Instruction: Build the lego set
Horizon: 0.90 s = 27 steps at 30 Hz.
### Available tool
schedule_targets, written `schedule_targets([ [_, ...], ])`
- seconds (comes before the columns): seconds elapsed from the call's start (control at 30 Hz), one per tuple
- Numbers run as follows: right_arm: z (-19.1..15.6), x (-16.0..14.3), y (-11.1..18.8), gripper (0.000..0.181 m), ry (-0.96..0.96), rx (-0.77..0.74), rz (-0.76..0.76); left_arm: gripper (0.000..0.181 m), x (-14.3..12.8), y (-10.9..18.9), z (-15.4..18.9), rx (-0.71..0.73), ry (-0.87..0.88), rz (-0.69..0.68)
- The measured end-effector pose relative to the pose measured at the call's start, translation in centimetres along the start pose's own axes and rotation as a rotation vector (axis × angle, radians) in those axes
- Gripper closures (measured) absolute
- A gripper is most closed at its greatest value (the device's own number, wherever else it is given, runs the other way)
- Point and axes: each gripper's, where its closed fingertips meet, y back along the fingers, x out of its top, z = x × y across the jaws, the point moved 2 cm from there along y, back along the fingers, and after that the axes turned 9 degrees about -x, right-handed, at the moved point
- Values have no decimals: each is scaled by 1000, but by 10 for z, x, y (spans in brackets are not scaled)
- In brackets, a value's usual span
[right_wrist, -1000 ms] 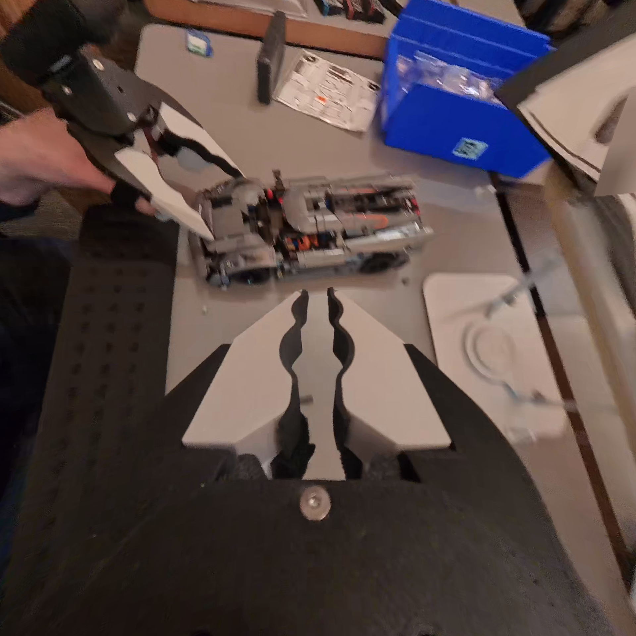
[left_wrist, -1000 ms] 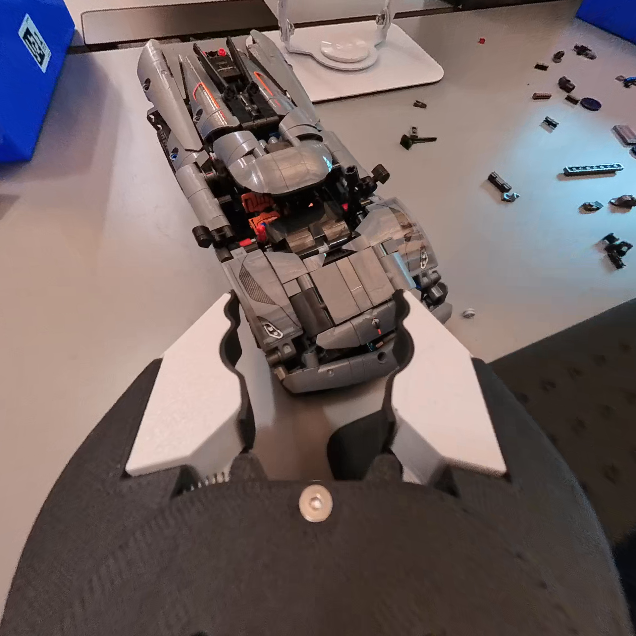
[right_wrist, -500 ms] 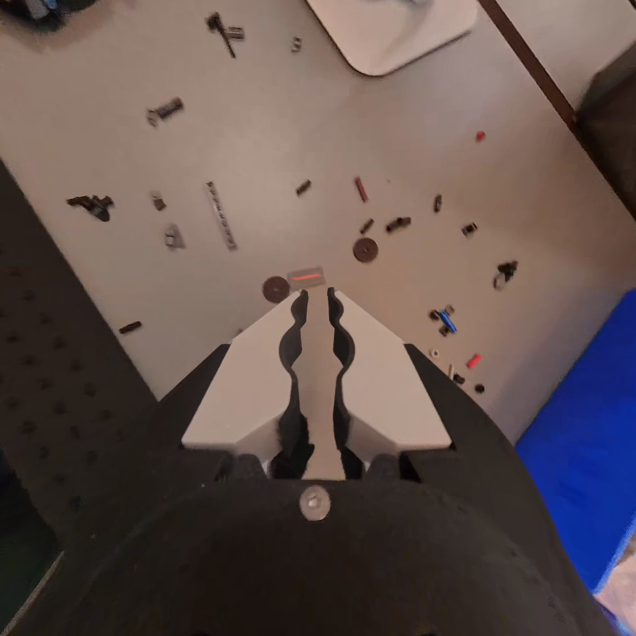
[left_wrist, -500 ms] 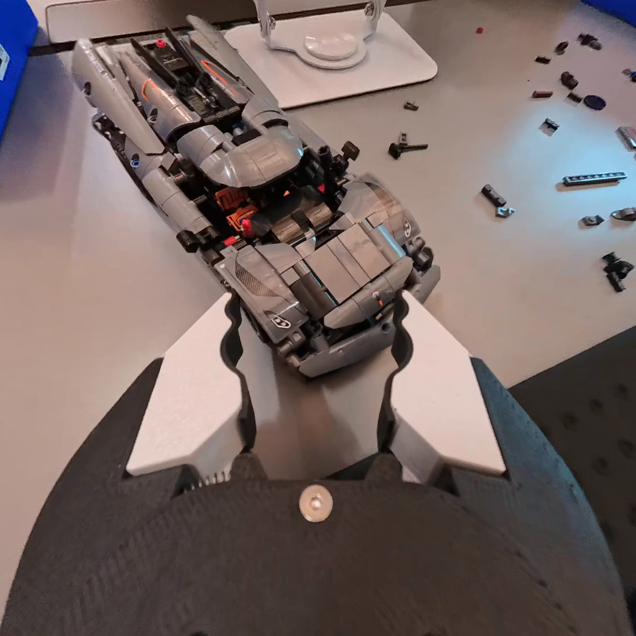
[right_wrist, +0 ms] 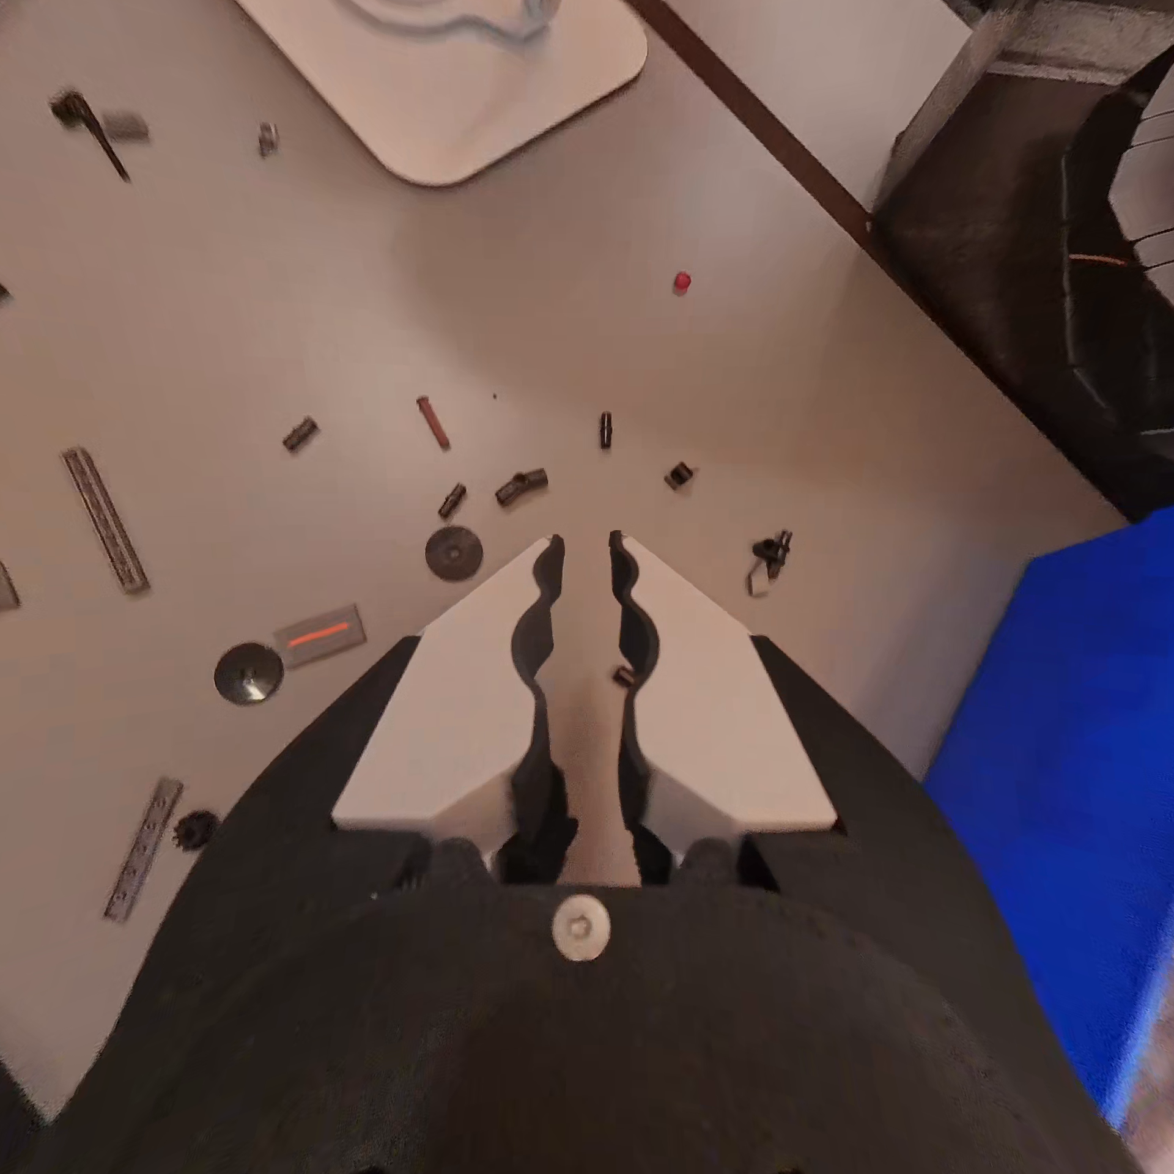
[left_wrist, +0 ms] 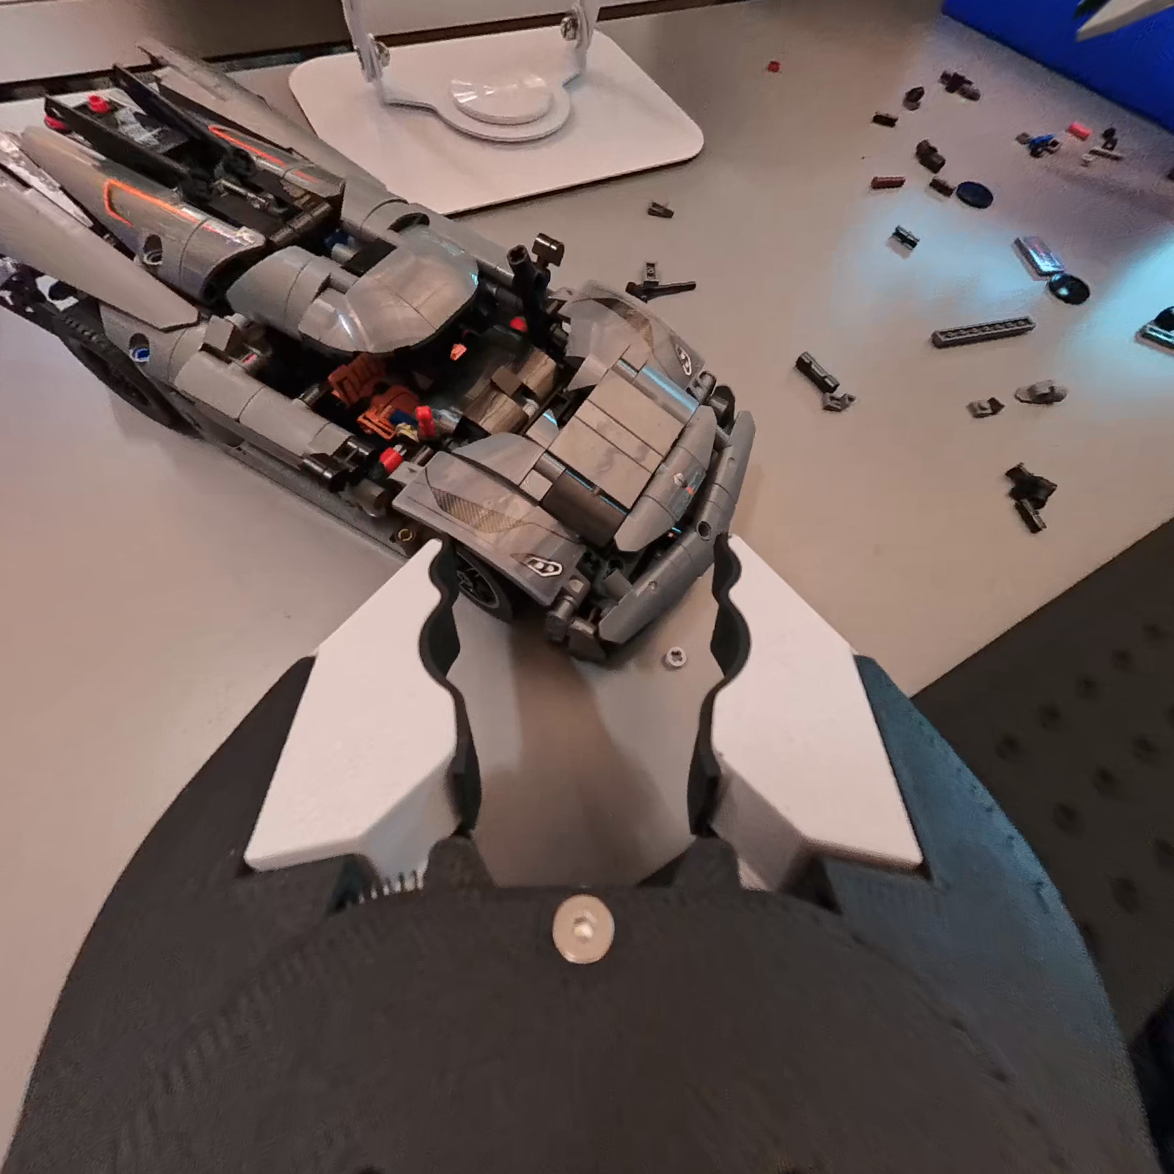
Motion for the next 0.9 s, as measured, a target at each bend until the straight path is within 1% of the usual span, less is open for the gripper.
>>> schedule_targets([
  [0.17,-13,-8,-39,158,18,146,-99,99,0,-2,-1,4,-6,-1],
  [0.3,-28,-7,-58,154,14,225,-100,98,0,-3,0,1,-10,1],
  [0.37,-32,-4,-61,154,-33,271,-83,98,0,-2,0,-6,-5,5],
  [0.4,-31,-4,-63,154,-43,271,-88,98,0,-2,0,-10,-2,7],
  [0.5,-30,-8,-68,157,-29,250,-110,98,0,-2,0,-16,5,10],
  [0.6,-34,-8,-69,165,-18,244,-113,98,1,-3,0,-14,5,9],
  [0.9,-48,-7,-65,167,43,239,-142,96,1,-3,1,-17,5,15],
])
